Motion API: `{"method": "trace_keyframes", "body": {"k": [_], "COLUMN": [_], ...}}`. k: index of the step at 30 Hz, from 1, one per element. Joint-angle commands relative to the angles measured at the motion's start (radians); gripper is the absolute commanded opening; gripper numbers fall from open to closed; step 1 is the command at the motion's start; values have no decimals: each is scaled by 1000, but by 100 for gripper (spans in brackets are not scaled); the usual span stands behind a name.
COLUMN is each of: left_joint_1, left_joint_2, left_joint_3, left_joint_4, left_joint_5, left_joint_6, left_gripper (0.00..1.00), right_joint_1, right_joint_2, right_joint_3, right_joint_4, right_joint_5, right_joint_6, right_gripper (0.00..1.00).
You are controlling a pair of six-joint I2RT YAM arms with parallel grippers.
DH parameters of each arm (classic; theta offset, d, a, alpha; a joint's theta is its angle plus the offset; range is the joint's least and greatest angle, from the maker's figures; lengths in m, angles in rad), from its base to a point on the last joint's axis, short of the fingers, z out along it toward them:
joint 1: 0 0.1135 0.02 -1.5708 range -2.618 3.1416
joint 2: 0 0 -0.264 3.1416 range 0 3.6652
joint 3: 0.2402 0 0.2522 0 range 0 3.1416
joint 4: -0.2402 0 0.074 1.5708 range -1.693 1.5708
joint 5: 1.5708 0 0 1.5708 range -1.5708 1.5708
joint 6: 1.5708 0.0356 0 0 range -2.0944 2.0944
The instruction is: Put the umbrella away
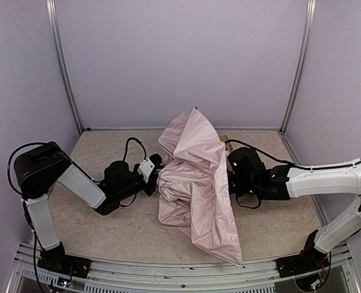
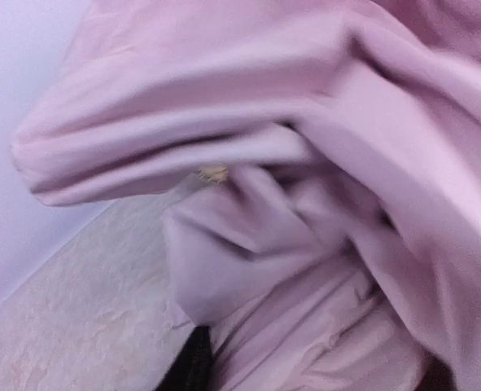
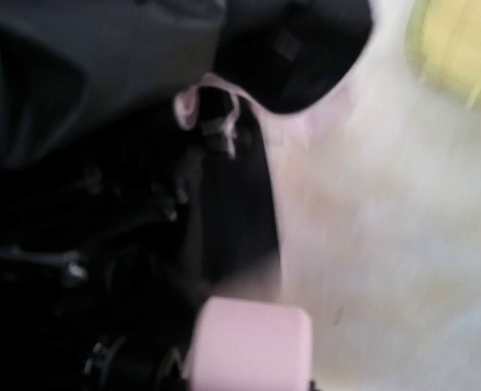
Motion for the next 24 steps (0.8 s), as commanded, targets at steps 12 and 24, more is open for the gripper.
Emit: {"method": "trace_keyframes", "body": {"k": [12,24], "left_joint_1": [117,-528], "left_joint_2": [-182,-783], "left_joint_3": [173,-107], "left_joint_4": [-448,-561], "left_joint_5": [-690,-164], "left_joint_6": [-358,-9], "left_gripper": [99,85], "right_joint_1": [88,68], "right_joint_2": [262,321], "right_joint_3": [13,-10], "right_joint_4": [-155,-111], "right_joint_5": [-81,-138], "right_joint_6": [148,190], "right_gripper": [0,0]}}
